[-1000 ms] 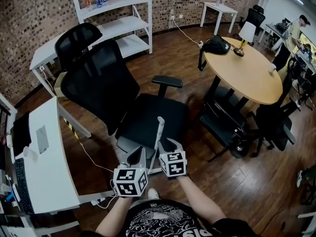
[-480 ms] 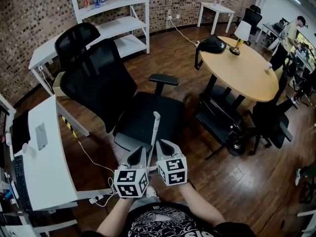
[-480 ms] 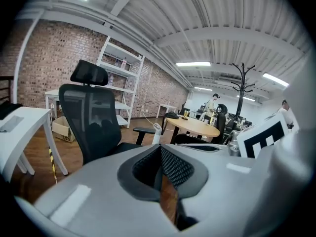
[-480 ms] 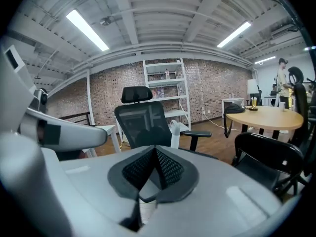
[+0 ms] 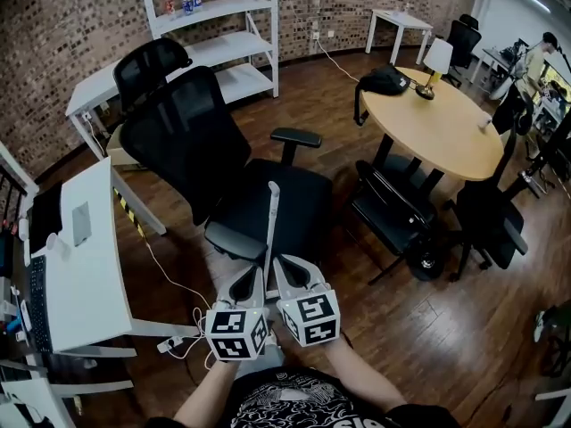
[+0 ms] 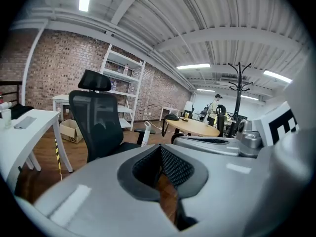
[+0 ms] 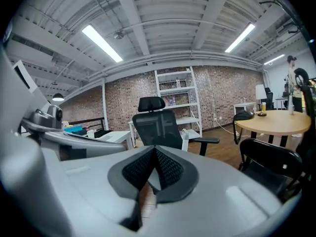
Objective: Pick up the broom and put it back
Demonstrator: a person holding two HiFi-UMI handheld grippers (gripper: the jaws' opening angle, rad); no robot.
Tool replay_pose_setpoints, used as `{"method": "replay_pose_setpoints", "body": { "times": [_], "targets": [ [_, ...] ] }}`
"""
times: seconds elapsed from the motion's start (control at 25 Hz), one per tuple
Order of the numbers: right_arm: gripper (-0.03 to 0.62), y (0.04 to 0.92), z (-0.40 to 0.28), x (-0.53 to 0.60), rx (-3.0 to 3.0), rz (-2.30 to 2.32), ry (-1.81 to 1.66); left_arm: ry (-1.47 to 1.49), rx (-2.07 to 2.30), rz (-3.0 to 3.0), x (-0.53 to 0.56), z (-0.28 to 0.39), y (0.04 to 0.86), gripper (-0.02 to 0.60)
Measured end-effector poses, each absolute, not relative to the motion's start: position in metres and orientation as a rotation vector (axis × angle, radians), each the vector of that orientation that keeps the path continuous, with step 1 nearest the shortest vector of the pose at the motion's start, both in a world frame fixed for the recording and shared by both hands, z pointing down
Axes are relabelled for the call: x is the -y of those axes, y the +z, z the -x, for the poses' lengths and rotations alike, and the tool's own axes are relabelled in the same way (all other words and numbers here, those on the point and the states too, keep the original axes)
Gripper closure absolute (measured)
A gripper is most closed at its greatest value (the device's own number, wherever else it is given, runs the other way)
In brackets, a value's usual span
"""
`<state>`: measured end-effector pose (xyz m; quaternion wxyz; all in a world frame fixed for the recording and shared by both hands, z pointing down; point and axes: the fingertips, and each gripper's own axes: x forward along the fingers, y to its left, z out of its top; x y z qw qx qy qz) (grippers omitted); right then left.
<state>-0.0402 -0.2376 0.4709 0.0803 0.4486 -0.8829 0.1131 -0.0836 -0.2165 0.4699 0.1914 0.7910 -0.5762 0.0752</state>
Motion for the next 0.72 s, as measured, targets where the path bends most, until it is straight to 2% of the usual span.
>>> {"method": "replay_pose_setpoints", "body": {
  "times": [0.72],
  "targets": [
    [0.594,0.451,0.018,0.137,2.720,-1.253,0.271,0.152,1.706,-2.215,0.124,0.058,0.451,0.577]
  ]
}}
